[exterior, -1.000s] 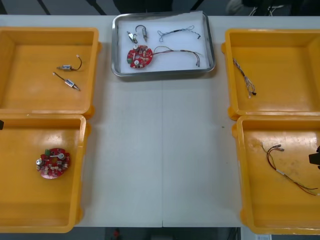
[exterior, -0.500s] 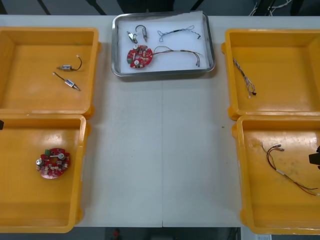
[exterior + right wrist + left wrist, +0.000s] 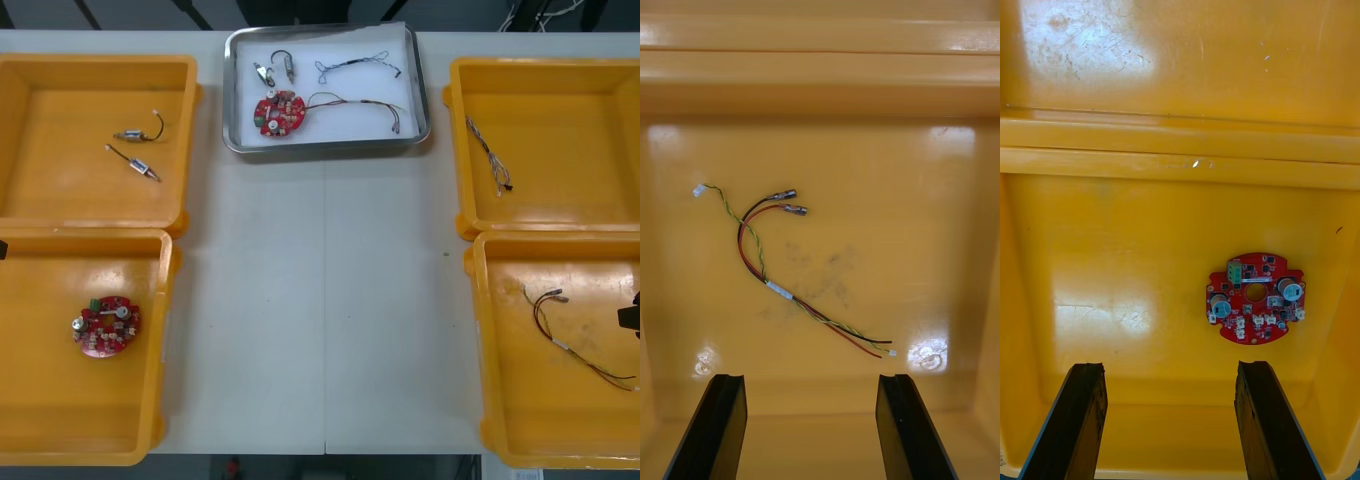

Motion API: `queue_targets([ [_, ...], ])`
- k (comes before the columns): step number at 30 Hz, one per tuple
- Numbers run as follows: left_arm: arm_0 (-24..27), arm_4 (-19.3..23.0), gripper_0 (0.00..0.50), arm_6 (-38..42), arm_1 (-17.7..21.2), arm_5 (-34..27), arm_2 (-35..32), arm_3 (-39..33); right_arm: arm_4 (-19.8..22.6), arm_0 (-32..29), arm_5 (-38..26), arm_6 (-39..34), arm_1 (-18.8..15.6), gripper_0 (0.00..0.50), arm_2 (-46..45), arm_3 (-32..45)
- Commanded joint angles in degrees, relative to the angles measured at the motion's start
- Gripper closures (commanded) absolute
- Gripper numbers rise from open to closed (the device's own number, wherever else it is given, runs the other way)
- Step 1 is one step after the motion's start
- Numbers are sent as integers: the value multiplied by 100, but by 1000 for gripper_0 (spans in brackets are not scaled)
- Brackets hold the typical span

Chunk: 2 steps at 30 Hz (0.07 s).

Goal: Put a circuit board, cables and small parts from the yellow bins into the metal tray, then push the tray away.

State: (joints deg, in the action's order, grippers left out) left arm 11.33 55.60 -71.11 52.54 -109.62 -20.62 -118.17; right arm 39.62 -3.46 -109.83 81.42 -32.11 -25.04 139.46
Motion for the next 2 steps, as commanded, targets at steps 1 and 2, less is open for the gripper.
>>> queue_targets([
  [1, -96, 21, 0, -456, 20, -16, -144, -136, -34, -119, -17, -205, 21, 0, -124, 204],
  [2, -96, 21, 0, -456, 20, -16, -144, -136, -34, -119, -17, -205, 21, 0, -124, 204],
])
